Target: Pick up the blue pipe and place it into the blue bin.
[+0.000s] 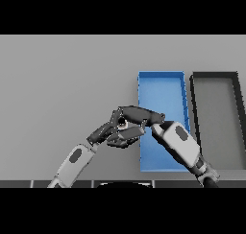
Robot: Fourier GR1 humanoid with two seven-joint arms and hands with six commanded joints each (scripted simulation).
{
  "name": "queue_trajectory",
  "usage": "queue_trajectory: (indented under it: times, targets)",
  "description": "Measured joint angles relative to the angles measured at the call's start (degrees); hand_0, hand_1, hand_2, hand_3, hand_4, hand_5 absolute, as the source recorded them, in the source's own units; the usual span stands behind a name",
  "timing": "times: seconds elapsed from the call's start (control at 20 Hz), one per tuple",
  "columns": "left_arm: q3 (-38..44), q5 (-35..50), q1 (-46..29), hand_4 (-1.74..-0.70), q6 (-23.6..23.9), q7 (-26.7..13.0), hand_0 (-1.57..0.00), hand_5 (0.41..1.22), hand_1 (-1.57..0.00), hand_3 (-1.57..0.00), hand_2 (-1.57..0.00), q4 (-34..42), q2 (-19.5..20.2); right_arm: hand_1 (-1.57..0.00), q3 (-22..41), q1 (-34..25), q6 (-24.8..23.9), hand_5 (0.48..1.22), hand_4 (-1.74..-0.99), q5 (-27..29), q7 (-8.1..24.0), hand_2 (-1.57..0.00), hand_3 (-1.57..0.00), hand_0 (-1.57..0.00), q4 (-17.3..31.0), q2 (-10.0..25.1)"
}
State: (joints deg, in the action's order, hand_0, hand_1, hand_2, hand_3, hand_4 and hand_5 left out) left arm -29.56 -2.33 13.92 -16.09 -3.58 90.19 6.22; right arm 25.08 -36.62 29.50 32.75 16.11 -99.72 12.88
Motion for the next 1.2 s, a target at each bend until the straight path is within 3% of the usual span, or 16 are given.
queue_trajectory:
  times: [0.15, 0.25, 0.45, 0.6, 0.8, 0.95, 1.0, 1.2]
  targets:
    - [-0.1, 0.5, -0.6, -0.91, 0.0, -0.8, -0.01, 0.543, -0.01, -0.01, -0.01, 1.0, 0.0, -1.57, -1.3, -0.9, -1.6, 1.221, -1.491, 12.0, 5.4, -1.57, -1.57, -1.57, 0.4, 0.9]
    - [-0.6, 0.9, -0.6, -0.92, 0.0, -1.2, -0.01, 0.515, -0.01, -0.01, -0.01, 2.0, -0.3, -1.57, -3.3, -4.1, -6.5, 1.221, -1.490, 20.5, 10.5, -1.57, -1.57, -1.57, -0.7, 1.9]
    - [-0.7, 1.2, -1.6, -0.93, -0.2, -2.5, 0.00, 0.493, 0.00, 0.00, 0.00, 2.7, 0.5, -1.57, -7.7, -14.7, -11.7, 1.221, -1.494, 26.6, 10.3, -1.57, -1.57, -1.57, 0.9, 4.6]
    - [-0.6, 0.9, -1.4, -0.92, -0.2, -3.5, 0.00, 0.487, 0.00, 0.00, 0.00, 2.9, 0.8, -1.57, -10.3, -22.1, -10.6, 1.221, -1.495, 27.9, 8.1, -1.57, -1.57, -1.57, 6.1, 6.3]
    - [-0.3, 0.5, -1.0, -0.90, -0.1, -3.3, 0.00, 0.487, 0.00, 0.00, 0.00, 3.3, 1.4, -1.57, -14.4, -28.1, -17.4, 1.221, -1.497, 24.3, 6.0, -1.57, -1.57, -1.57, 15.1, 10.1]
    - [0.1, 1.0, -1.1, -0.89, -0.3, -3.7, 0.00, 0.484, 0.00, 0.00, 0.00, 3.6, 1.9, -1.57, -15.8, -28.8, -15.7, 1.221, -1.498, 20.6, 5.6, -1.57, -1.57, -1.57, 23.5, 13.5]
    - [0.6, 1.3, -0.8, -0.89, -0.4, -4.3, 0.00, 0.483, 0.00, 0.00, 0.00, 3.2, 2.0, -1.57, -16.1, -28.9, -16.1, 1.221, -1.498, 19.8, 4.9, -1.57, -1.57, -1.57, 26.2, 13.1]
    - [-0.1, 0.3, -1.1, -0.88, 0.0, -2.9, 0.00, 0.482, 0.00, 0.00, 0.00, 3.1, 1.6, -1.57, -16.0, -23.5, -16.7, 1.221, -1.499, 16.1, 4.7, -1.57, -1.57, -1.57, 34.0, 14.3]
